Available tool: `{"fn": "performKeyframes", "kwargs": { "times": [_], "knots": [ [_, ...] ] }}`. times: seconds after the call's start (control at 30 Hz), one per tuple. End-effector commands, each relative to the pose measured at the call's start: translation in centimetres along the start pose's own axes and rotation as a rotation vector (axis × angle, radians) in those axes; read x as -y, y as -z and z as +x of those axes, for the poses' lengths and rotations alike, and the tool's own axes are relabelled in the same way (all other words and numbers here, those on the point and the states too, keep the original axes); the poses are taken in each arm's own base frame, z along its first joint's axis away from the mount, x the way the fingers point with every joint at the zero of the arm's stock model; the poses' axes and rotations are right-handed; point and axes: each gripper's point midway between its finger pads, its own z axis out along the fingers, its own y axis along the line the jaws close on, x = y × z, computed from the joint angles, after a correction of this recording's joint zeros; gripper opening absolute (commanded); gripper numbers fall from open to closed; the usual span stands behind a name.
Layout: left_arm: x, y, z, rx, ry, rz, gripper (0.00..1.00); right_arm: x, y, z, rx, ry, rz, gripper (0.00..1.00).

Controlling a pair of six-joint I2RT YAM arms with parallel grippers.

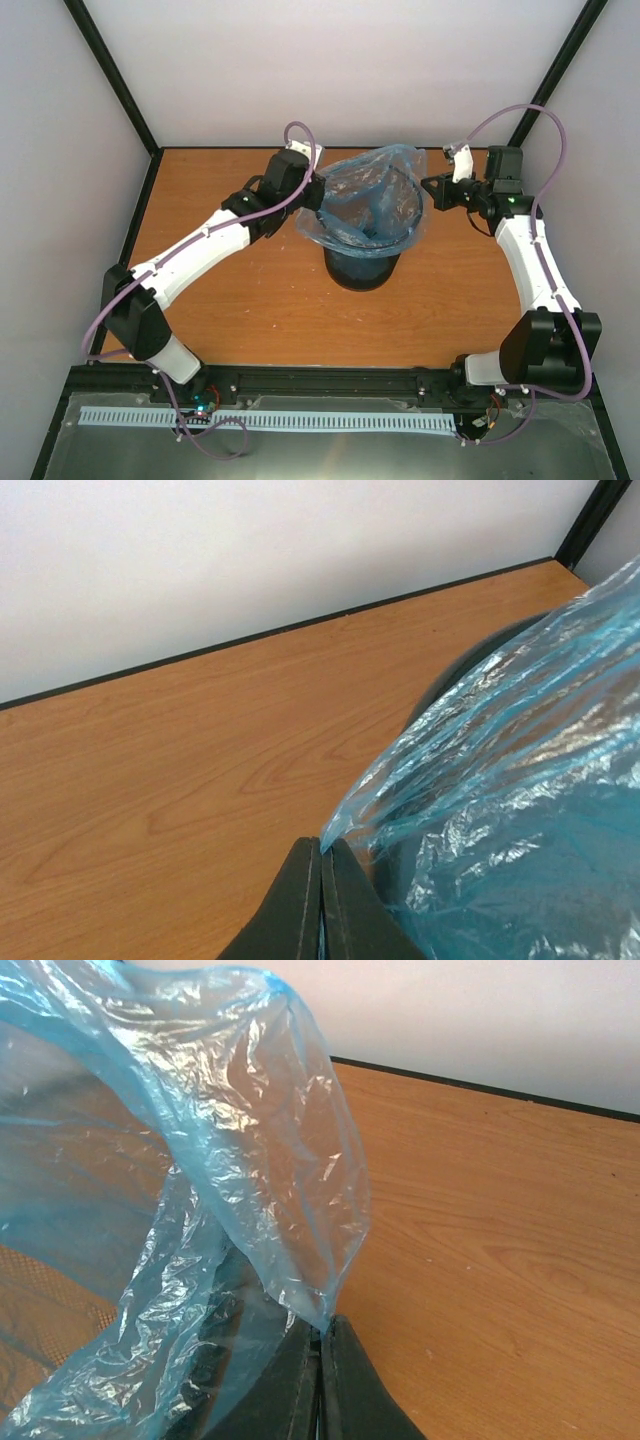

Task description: Put the trash bags into the trash bin

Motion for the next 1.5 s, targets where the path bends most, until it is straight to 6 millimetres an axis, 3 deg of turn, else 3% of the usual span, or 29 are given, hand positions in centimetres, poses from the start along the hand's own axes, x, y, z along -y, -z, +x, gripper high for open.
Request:
{"fn": "performKeyframes", "kwargs": {
  "times": [0.0, 0.27, 0.47, 1.0, 1.23, 1.47],
  "knots": [
    [-0.3, 0.1, -3.8, 0.091, 0.042, 0.0, 0.01, 1.0, -0.2, -2.0, 0.051, 0.01, 0.022, 0.03],
    [-1.6, -2.8, -3.1, 0.054, 0.057, -0.031, 0.01, 3.6, -3.1, -1.3, 0.002, -0.032, 0.034, 0.03],
    [-2.4, -4.8, 1.0, -0.036, 0.112, -0.029, 0.01, 4.2, -4.9, 1.8, -0.076, -0.061, -0.002, 0.03],
    [-2.0, -3.4, 8.9, -0.139, 0.25, 0.047, 0.01, 2.1, -4.4, 8.9, -0.204, -0.077, -0.075, 0.03],
    [0.1, -0.5, 6.2, -0.036, 0.282, 0.205, 0.01, 1.6, -3.3, 8.8, -0.198, -0.028, -0.052, 0.03],
    [0.2, 3.6, 3.2, 0.084, 0.297, 0.263, 0.01, 0.6, -2.2, 8.8, -0.202, 0.002, -0.065, 0.03]
  ]
}}
